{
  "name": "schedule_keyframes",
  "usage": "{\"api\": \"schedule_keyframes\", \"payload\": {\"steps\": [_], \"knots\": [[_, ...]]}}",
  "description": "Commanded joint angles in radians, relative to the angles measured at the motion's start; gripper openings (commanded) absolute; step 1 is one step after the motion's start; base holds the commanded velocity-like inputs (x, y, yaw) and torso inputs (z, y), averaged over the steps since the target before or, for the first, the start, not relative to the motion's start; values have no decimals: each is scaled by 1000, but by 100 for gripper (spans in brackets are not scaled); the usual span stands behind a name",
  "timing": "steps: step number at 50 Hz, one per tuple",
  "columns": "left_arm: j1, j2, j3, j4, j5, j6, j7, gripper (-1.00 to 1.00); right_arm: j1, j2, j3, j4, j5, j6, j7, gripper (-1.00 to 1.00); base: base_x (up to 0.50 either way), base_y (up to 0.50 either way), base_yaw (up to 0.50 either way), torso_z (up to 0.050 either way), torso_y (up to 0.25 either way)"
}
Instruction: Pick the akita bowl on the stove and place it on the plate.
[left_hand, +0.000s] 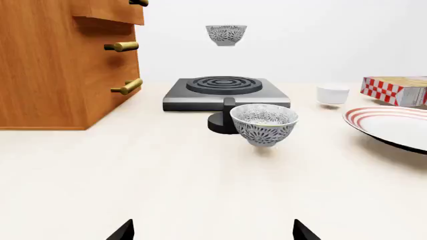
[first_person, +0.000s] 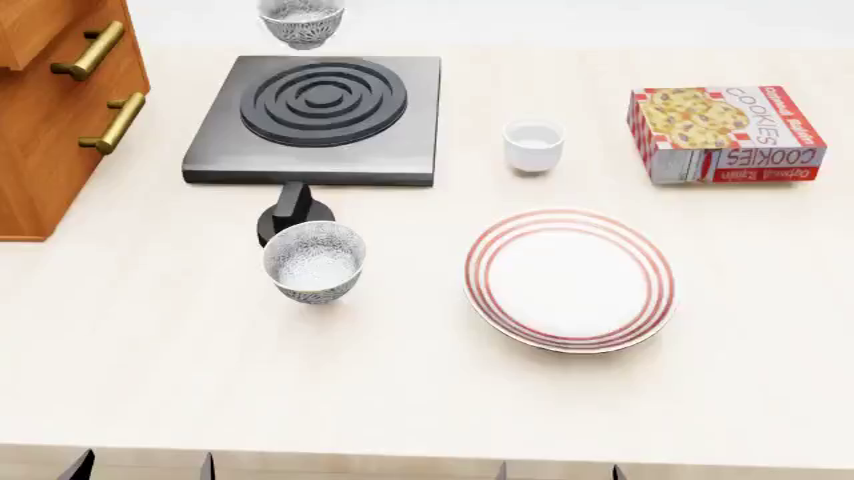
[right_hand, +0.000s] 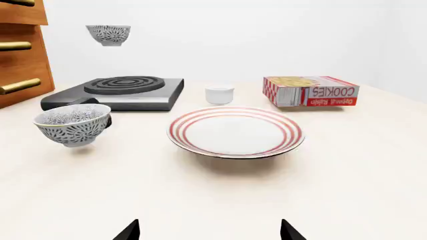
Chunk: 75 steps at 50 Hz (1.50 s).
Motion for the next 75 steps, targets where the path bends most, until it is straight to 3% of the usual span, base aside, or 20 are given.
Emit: {"api": "schedule_keyframes", "payload": {"steps": [1,18,19,34,43,52,60,64,70,75], "knots": [[-1,-16,16,-7,-20,2,-17,100,4,16,-18,22,19,-14,15,100,0,0,0,0,0],[-9,-56,72,-25,-39,1,-73,100,2,55,-67,0,61,1,62,100,0,0,0,0,0],[-8,-10,16,-22,7,-3,-19,100,2,9,-13,7,15,-3,8,100,0,0,0,0,0],[-15,-52,67,-33,-29,-15,-69,100,8,56,-69,-13,58,18,49,100,0,0,0,0,0],[-16,-65,84,-24,-42,-25,-86,100,175,70,-153,-213,4,282,43,100,0,0,0,0,0],[-19,-76,96,-34,-54,-18,-99,100,518,20,-175,-485,52,760,65,100,0,0,0,0,0],[-21,-84,106,-40,-63,-11,-110,100,826,31,14,-553,201,1145,175,100,0,0,0,0,0],[-20,-89,111,-32,-67,-16,-116,100,827,63,90,-574,214,1161,176,100,0,0,0,0,0],[-25,-95,120,-48,-71,-4,-124,100,756,179,51,-599,210,1225,139,100,0,0,0,0,0],[-23,-101,128,-40,-74,-10,-131,100,713,200,60,-626,243,1237,97,100,0,0,0,0,0]]}}
